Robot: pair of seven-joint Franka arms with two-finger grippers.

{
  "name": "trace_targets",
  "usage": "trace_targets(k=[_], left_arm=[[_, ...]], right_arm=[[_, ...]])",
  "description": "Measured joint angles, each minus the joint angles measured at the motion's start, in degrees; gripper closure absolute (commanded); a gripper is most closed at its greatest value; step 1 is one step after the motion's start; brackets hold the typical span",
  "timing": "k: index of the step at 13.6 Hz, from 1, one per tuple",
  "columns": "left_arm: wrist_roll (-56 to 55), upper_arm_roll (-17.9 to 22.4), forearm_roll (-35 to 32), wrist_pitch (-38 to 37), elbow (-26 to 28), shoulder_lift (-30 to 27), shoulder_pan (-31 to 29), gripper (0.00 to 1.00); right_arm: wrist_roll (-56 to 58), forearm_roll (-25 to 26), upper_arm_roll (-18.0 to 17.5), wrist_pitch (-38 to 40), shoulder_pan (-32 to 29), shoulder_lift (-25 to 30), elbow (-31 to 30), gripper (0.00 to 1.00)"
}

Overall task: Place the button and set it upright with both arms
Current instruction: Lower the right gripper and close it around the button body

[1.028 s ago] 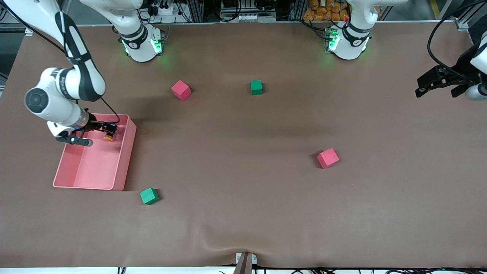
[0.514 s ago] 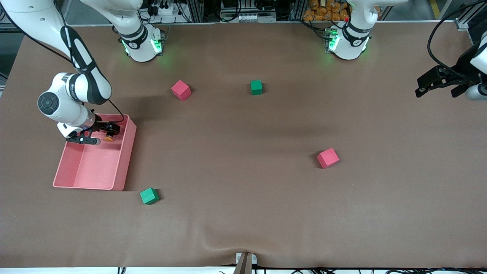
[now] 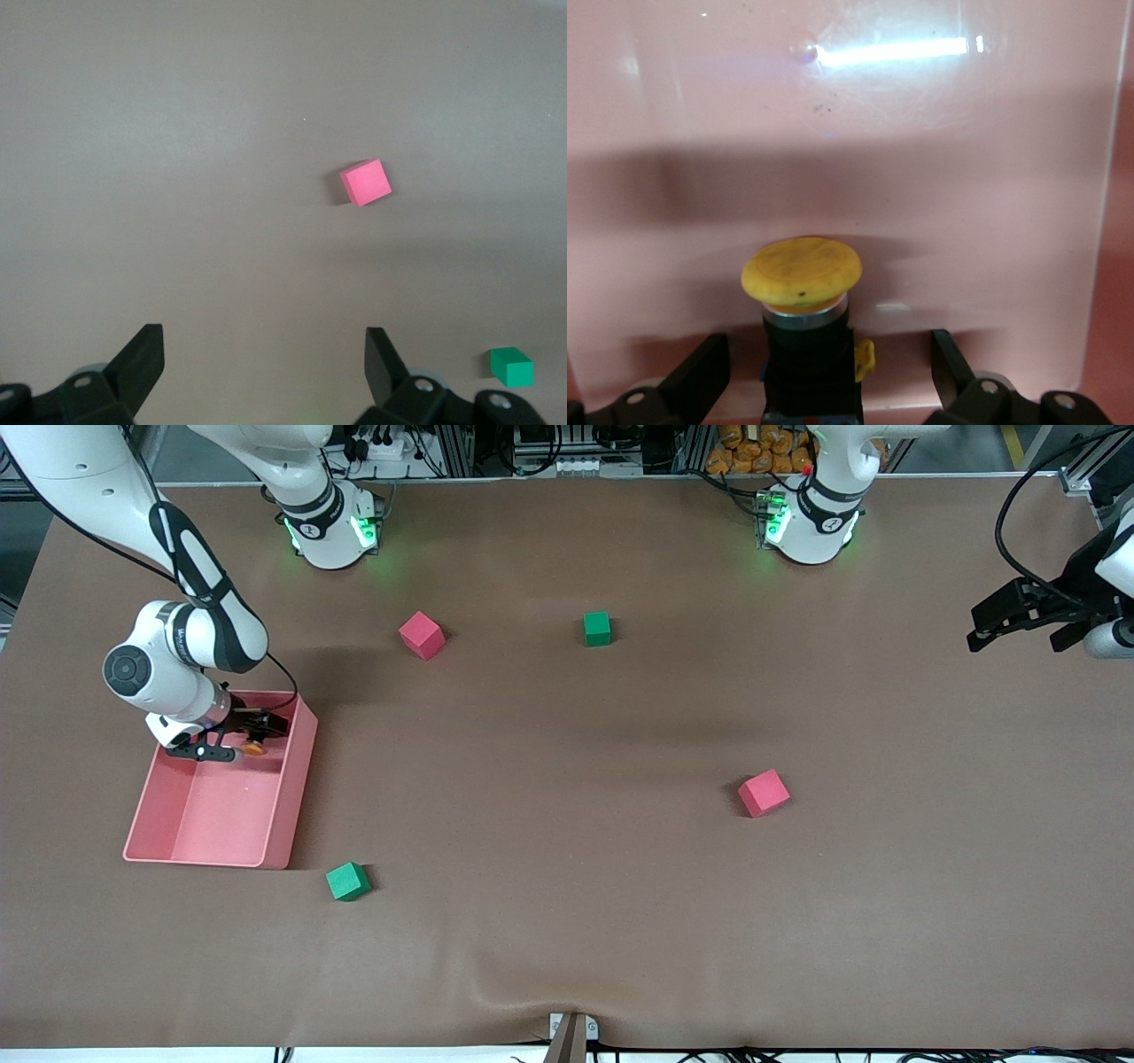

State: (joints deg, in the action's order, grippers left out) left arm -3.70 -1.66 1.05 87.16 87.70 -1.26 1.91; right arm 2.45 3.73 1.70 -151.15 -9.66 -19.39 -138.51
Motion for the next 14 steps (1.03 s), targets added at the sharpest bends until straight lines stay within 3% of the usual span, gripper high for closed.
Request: trace_targets(k=[3, 4, 5, 6, 14], left_arm=[[0.0, 0.0, 0.0, 0.0, 0.0, 0.0, 0.0, 0.0], [0.0, 0.0, 0.0, 0.0, 0.0, 0.0, 0.0, 0.0], [0.0, 0.0, 0.0, 0.0, 0.0, 0.0, 0.0, 0.0], [0.0, 0.0, 0.0, 0.0, 0.0, 0.0, 0.0, 0.0], [0.0, 0.01, 0.0, 0.0, 0.0, 0.0, 0.0, 0.0]], right_arm=[[0.01, 0.0, 0.0, 0.0, 0.0, 0.0, 0.0, 0.03], [0.01, 0.0, 0.0, 0.0, 0.0, 0.0, 0.0, 0.48], [0.01, 0.0, 0.02, 0.0, 0.0, 0.05, 0.0, 0.79], [0.01, 0.0, 0.03, 0.0, 0.0, 0.05, 0.0, 0.86], [0.03, 0.02, 0.13, 0.47, -0.01, 1.19, 0.04, 0.87]])
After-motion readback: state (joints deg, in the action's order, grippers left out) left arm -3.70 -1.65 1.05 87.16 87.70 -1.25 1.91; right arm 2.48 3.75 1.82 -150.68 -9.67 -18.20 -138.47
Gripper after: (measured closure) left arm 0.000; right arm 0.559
